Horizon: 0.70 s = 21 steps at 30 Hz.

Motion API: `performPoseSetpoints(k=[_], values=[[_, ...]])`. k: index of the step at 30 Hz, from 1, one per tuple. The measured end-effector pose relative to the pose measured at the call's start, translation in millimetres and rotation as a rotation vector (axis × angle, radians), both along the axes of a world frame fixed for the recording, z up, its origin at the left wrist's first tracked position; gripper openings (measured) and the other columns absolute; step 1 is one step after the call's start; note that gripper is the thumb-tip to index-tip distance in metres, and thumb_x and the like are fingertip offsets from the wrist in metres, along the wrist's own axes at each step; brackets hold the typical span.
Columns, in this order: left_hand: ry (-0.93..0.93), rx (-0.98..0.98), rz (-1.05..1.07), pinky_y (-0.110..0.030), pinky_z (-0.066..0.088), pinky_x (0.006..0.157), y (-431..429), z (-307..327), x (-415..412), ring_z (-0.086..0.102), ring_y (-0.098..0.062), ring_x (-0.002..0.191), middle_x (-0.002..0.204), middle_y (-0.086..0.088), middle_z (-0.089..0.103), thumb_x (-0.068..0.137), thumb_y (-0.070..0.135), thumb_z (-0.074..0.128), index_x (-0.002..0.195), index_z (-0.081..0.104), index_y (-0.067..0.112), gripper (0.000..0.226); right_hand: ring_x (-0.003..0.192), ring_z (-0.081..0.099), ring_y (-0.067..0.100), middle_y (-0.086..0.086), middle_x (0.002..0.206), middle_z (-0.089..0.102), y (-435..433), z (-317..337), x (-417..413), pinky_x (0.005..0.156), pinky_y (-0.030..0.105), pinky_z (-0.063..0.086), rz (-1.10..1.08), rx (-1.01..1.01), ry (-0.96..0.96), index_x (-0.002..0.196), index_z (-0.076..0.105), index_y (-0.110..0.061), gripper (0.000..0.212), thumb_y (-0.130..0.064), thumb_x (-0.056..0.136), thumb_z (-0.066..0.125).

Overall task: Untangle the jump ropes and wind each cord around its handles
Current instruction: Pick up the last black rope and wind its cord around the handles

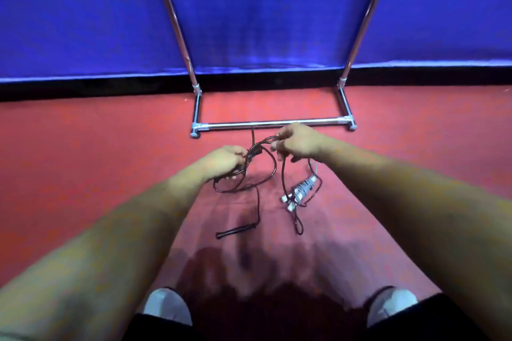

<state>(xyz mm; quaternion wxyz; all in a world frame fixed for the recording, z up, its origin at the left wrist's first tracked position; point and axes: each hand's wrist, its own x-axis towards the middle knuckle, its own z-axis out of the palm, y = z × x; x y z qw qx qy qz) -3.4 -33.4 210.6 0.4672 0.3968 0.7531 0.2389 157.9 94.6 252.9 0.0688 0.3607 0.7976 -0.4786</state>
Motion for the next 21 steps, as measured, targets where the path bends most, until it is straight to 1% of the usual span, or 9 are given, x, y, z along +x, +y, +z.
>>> performPoseSetpoints(k=[3,7,10,12,14,15,17,19,21], values=[[0.081,0.076,-0.031,-0.019,0.032,0.040,-2.9,53.9,1.1,0.038,-0.015,0.043,0.061,-0.007,0.046,0.091,-0.005,0.045,0.087,0.053,0.011,0.019,0.076,0.054,0.021,0.011,0.084,0.068,-3.0,59.4,9.4,0.057,0.034,0.055,0.149,0.129,-0.076,0.075,0.059,-0.015,0.021,-0.011,0.095,0.056],[0.222,0.116,-0.074,-0.021,0.042,0.048,-9.3,98.5,1.3,0.051,-0.017,0.051,0.065,-0.007,0.057,0.097,-0.001,0.050,0.081,0.046,0.013,0.021,0.073,0.063,0.031,0.006,0.092,0.062,-11.3,125.1,22.2,0.045,0.033,0.056,0.222,0.465,-0.134,0.088,0.063,-0.014,0.009,-0.014,0.093,0.055],[0.413,0.201,-0.092,-0.022,0.045,0.060,-18.7,129.5,5.0,0.058,-0.018,0.068,0.082,-0.006,0.065,0.095,0.007,0.059,0.090,0.056,0.015,0.010,0.073,0.069,0.029,0.001,0.089,0.073,-19.1,161.3,36.6,0.056,0.031,0.055,0.186,0.647,-0.028,0.085,0.062,-0.019,0.009,-0.017,0.092,0.056],[0.566,0.260,-0.094,-0.023,0.044,0.072,-26.2,148.8,6.7,0.062,-0.019,0.084,0.093,-0.002,0.068,0.091,0.008,0.061,0.099,0.067,0.016,0.013,0.066,0.069,0.016,0.000,0.078,0.074,-24.0,176.6,45.7,0.051,0.025,0.053,0.087,0.625,0.148,0.083,0.062,-0.015,0.011,-0.014,0.092,0.055],[0.461,0.343,-0.003,-0.028,0.049,0.078,-35.2,167.4,12.6,0.067,-0.024,0.088,0.093,-0.006,0.073,0.082,0.007,0.058,0.091,0.073,0.015,0.018,0.054,0.062,0.000,-0.004,0.065,0.071,-30.5,188.5,52.6,0.052,0.020,0.047,0.006,0.681,0.270,0.081,0.062,-0.013,0.013,-0.016,0.091,0.055],[0.365,0.420,0.058,-0.030,0.050,0.073,-38.2,176.6,16.2,0.068,-0.025,0.083,0.087,-0.007,0.075,0.077,0.010,0.056,0.079,0.071,0.016,0.017,0.050,0.057,-0.004,-0.007,0.060,0.067,-34.2,194.6,55.7,0.052,0.016,0.043,-0.014,0.713,0.304,0.080,0.062,-0.014,0.014,-0.018,0.091,0.056],[0.293,0.611,0.131,-0.030,0.048,0.068,-40.3,190.7,21.6,0.066,-0.015,0.074,0.079,-0.002,0.073,0.074,0.021,0.057,0.074,0.065,0.019,0.008,0.043,0.053,-0.001,-0.003,0.056,0.063,-44.0,203.9,59.2,0.046,0.011,0.036,-0.013,0.666,0.375,0.079,0.062,-0.014,0.015,-0.018,0.092,0.057],[0.149,0.706,0.022,-0.027,0.050,0.084,-39.3,198.7,32.4,0.064,-0.008,0.093,0.100,0.002,0.071,0.075,0.037,0.065,0.095,0.064,0.023,0.025,0.043,0.053,0.006,0.004,0.056,0.063,-54.2,210.5,59.3,0.045,0.014,0.038,-0.015,0.500,0.474,0.084,0.064,-0.010,0.013,-0.016,0.093,0.057],[-0.184,0.705,-0.107,-0.024,0.046,0.100,-36.6,192.8,47.1,0.058,-0.007,0.118,0.120,0.007,0.066,0.078,0.035,0.069,0.118,0.059,0.024,0.042,0.049,0.057,0.015,0.008,0.057,0.060,-59.3,213.9,56.8,0.052,0.021,0.044,-0.035,0.310,0.605,0.089,0.064,-0.009,0.010,-0.013,0.095,0.057]])
